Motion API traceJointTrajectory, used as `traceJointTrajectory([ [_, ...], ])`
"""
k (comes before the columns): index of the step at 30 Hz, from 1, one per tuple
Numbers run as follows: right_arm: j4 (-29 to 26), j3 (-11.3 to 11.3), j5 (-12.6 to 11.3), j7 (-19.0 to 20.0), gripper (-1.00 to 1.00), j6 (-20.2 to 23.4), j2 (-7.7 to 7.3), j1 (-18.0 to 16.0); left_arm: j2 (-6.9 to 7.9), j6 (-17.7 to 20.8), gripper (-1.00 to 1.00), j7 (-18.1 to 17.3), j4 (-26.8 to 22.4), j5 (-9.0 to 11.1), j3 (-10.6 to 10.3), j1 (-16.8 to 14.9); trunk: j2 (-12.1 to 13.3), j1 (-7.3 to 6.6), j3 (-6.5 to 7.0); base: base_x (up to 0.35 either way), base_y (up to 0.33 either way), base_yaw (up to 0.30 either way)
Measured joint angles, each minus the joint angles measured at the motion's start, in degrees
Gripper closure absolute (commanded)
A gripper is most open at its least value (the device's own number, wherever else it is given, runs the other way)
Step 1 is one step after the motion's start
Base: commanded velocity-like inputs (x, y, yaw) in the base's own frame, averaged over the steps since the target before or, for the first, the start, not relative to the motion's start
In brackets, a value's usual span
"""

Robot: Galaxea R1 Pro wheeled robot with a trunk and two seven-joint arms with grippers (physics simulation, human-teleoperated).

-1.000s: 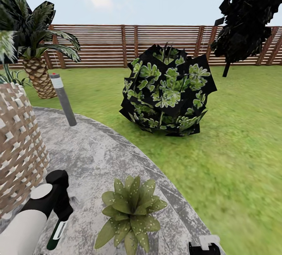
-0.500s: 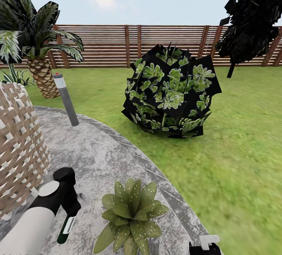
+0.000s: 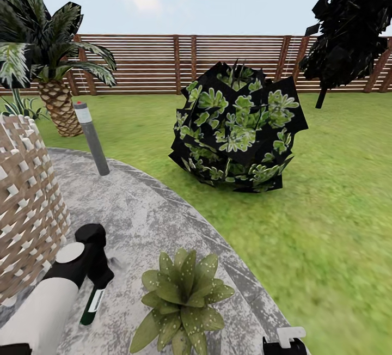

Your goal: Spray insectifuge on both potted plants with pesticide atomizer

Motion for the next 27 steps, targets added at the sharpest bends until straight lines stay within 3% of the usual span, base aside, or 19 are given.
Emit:
traceJointTrajectory([
  [3,0.0,0.0,0.0,0.0,-1.00,0.0,0.04,0.0,-0.07,1.2,1.00,0.0,0.0,0.1,-0.1,-1.1,0.0,0.00,-0.03,0.000,0.000,0.042],
  [14,0.0,0.0,0.0,-0.1,-1.00,0.0,-0.36,0.0,0.55,1.3,1.00,0.0,0.1,0.1,-0.2,-0.3,0.0,0.00,-0.34,0.000,-0.003,0.072],
  [18,0.0,0.0,0.1,-0.1,-1.00,0.0,-0.68,0.0,0.20,1.3,1.00,0.0,0.8,0.1,-0.2,-0.3,0.0,0.00,-0.34,-0.023,-0.185,0.001],
  [27,0.1,0.0,0.1,0.0,-1.00,0.1,-0.65,0.0,0.16,1.3,1.00,0.0,1.1,0.5,-0.2,-0.3,0.0,0.03,-0.34,-0.254,-0.065,0.039],
])
